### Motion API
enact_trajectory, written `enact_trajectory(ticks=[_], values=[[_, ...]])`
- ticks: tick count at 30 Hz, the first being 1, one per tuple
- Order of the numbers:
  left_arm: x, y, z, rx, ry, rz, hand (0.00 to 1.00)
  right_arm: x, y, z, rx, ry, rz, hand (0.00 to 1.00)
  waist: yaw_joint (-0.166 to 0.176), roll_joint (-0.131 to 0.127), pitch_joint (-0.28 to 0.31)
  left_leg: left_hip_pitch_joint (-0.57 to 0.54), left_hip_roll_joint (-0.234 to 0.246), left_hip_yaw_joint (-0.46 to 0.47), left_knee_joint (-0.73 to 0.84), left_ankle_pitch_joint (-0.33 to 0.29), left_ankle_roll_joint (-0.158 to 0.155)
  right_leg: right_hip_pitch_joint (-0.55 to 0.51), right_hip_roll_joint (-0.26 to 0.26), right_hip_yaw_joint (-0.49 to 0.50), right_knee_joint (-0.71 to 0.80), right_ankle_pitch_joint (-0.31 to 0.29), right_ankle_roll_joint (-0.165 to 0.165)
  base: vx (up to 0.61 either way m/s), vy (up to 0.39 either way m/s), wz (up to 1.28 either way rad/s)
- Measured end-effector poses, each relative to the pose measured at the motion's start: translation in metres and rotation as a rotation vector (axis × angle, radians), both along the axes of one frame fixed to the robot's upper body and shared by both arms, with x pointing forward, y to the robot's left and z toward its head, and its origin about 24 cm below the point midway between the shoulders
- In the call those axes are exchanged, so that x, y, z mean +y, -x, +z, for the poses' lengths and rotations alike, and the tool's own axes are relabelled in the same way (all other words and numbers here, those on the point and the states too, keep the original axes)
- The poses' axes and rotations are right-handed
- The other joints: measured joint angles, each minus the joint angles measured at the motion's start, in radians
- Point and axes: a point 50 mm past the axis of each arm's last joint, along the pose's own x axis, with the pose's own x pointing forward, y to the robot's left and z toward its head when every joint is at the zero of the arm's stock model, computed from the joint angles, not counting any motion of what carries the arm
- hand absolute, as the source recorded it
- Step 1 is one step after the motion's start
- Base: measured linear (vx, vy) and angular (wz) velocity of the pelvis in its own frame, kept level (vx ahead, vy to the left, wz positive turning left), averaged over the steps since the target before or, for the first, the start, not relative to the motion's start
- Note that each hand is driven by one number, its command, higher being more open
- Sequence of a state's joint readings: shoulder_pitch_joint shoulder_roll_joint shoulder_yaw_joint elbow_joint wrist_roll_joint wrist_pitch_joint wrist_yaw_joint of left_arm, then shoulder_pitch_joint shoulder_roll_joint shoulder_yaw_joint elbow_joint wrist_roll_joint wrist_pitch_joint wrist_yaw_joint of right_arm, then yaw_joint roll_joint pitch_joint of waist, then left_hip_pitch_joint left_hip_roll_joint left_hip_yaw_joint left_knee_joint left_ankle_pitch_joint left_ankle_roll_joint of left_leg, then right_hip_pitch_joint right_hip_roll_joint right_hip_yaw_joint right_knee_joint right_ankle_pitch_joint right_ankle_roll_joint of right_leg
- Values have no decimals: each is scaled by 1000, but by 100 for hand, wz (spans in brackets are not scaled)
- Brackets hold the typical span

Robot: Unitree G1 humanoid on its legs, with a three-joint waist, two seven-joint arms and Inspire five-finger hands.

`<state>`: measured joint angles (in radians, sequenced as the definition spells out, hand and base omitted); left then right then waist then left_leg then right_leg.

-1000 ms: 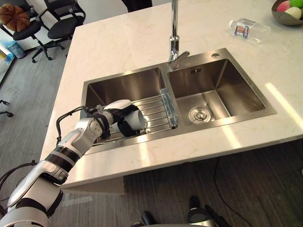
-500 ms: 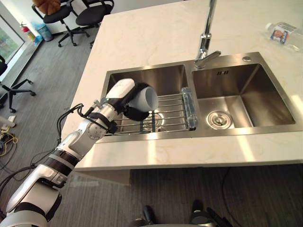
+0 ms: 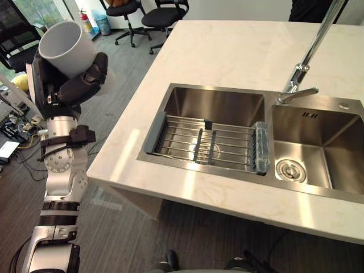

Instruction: Walk over to the sink, pick up the cup, carry it to the dishwasher, place the cup inside the dishwasher, then close the dishwasher door

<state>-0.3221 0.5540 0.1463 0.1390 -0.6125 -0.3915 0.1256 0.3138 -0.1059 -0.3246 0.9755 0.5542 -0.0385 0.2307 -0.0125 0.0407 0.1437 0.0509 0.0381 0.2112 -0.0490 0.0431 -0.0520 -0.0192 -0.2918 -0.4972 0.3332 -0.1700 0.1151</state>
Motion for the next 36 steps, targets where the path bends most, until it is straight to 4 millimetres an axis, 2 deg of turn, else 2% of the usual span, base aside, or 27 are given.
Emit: enact_trajectory(ticks=[2, 4, 7, 10, 12, 13, 15, 16, 17, 19, 20, 22, 23, 24, 25, 26, 27, 29, 30, 31, 32, 33, 34, 35, 36], values=[[8, 5, -15, 40, 39, 33, 0, 4, 4, -2, 14, -13, -9, 100, 1, -13, -8, 1, -5, 2, 1, -4, 5, 0, -3, 5, 0, 0, 0, 0, 44, -4], [18, 15, -40, 95, 142, 83, 0, 8, 9, -3, 23, -24, -30, 100, 3, -29, -17, -4, -11, -2, 5, -19, 7, 2, -5, 16, 0, 0, 0, 17, 34, 3], [17, 23, -71, 173, 222, 111, 0, 8, 15, -4, 31, -23, -21, 100, 8, -43, -23, -11, -17, -29, 6, -24, 12, 1, -6, 55, 16, 0, -2, 41, 22, 30], [8, 31, -98, 242, 298, 118, 0, 7, 14, -3, 31, -14, -7, 100, 8, -47, -23, -14, -23, -93, 11, -22, 10, -7, -4, 153, 86, -2, -5, 96, 7, 56], [10, 35, -104, 260, 320, 135, 0, 7, 11, -3, 25, -14, 1, 100, 17, -48, -24, -14, -23, -119, 16, -21, 9, -13, 1, 197, 116, -2, -5, 103, -23, 49], [12, 37, -105, 263, 325, 147, 0, 6, 10, -3, 21, -15, 4, 100, 33, -48, -24, -19, -22, -125, 29, -19, 14, -9, 6, 215, 115, -5, -6, 91, -53, 24], [19, 38, -105, 273, 315, 164, 0, 7, 1, -3, 5, -21, 17, 100, 48, -48, -24, -37, -25, -141, 56, -22, 17, 14, 15, 224, 74, -28, -26, 67, -79, 27], [25, 39, -105, 286, 308, 176, 0, 9, -9, -3, -11, -30, 41, 100, 46, -48, -24, -62, -24, -157, 83, -23, 18, 36, 28, 240, 26, -47, -36, 14, -129, 48], [26, 39, -106, 291, 312, 180, 0, 9, -20, -3, -26, -34, 63, 100, 42, -47, -20, -97, -30, -181, 128, -25, 21, 60, 36, 277, -23, -60, -23, -6, -136, 55], [25, 38, -107, 294, 312, 171, 0, 8, -34, -2, -45, -40, 79, 100, 41, -41, 10, -130, -38, -211, 203, -30, 19, 113, 50, 312, -78, -77, 5, -78, -143, 64], [24, 38, -109, 301, 315, 169, 0, 4, -39, 0, -50, -33, 91, 100, 44, -21, 25, -148, -30, -236, 239, -36, 10, 137, 71, 305, -94, -89, 22, -179, -198, 65], [22, 41, -115, 320, 308, 165, 0, -6, -39, 2, -37, -7, 105, 100, 48, 24, 46, -155, 1, -244, 253, -32, -4, 156, 108, 261, -80, -97, 2, -226, -190, 74], [23, 44, -118, 334, 299, 157, 0, -13, -34, 2, -12, 12, 102, 100, 48, 45, 50, -162, 18, -233, 229, -13, -32, 158, 119, 221, -64, -105, -12, -207, -122, 87], [23, 45, -119, 337, 295, 154, 0, -15, -30, 2, 4, 21, 96, 100, 49, 50, 52, -163, 25, -223, 206, 3, -33, 157, 125, 198, -53, -110, -19, -201, -103, 97], [25, 47, -119, 337, 287, 149, 0, -18, -23, 1, 36, 25, 79, 100, 55, 52, 57, -170, 41, -172, 159, 31, -17, 147, 125, 154, -35, -113, -29, -200, -95, 82], [26, 48, -119, 336, 285, 147, 0, -18, -19, 0, 49, 26, 64, 100, 56, 53, 57, -181, 59, -121, 154, 22, -1, 143, 123, 130, -32, -113, -31, -157, -110, 141], [27, 47, -117, 327, 275, 129, 0, -19, -8, 0, 69, 29, 34, 100, 50, 37, 58, -220, 94, 33, 163, -25, 64, 133, 98, 42, -34, -109, -36, -109, -62, 159], [25, 44, -113, 310, 257, 95, 0, -22, 7, 0, 101, 36, -1, 100, 48, 46, 53, -267, 134, 195, 239, -38, 95, 114, 53, -60, 4, -109, -37, -68, -10, 170], [25, 47, -111, 303, 254, 88, 0, -29, 16, 3, 115, 56, -12, 100, 55, 64, 42, -263, 178, 291, 302, 52, 244, 94, 40, -119, 81, -128, -63, -28, 1, 128], [25, 48, -110, 294, 251, 84, 0, -31, 17, 3, 107, 59, -29, 100, 51, 74, 40, -272, 165, 297, 298, 67, 226, 64, 34, -124, 145, -173, -70, -106, -20, 159], [23, 46, -106, 268, 266, 65, 0, -29, 13, 3, 85, 58, -63, 100, 32, 73, 43, -275, 106, 252, 193, 167, 179, 14, 77, -114, 134, -198, -126, -140, -60, 169], [23, 46, -105, 253, 285, 62, 0, -26, 11, 2, 77, 52, -67, 100, 2, 55, 35, -272, 69, 225, 132, 201, 176, 5, 82, -104, 98, -182, -130, -112, -48, 236], [17, 45, -105, 234, 322, 46, 0, -27, 9, 3, 62, 71, -76, 100, -15, 61, 28, -266, 93, 325, 209, 96, 217, 25, 41, -196, 110, -165, -104, -24, -28, 177], [17, 45, -103, 225, 321, 41, 0, -27, 5, 3, 51, 81, -80, 100, 6, 45, 35, -236, 124, 407, 286, 27, 198, 31, -4, -221, 133, -164, -103, 26, 19, 157], [17, 45, -103, 228, 321, 37, 0, -30, 2, 4, 41, 91, -76, 100, 7, 34, 38, -198, 152, 472, 334, 7, 194, 44, -48, -253, 148, -163, -101, 9, 56, 130]])
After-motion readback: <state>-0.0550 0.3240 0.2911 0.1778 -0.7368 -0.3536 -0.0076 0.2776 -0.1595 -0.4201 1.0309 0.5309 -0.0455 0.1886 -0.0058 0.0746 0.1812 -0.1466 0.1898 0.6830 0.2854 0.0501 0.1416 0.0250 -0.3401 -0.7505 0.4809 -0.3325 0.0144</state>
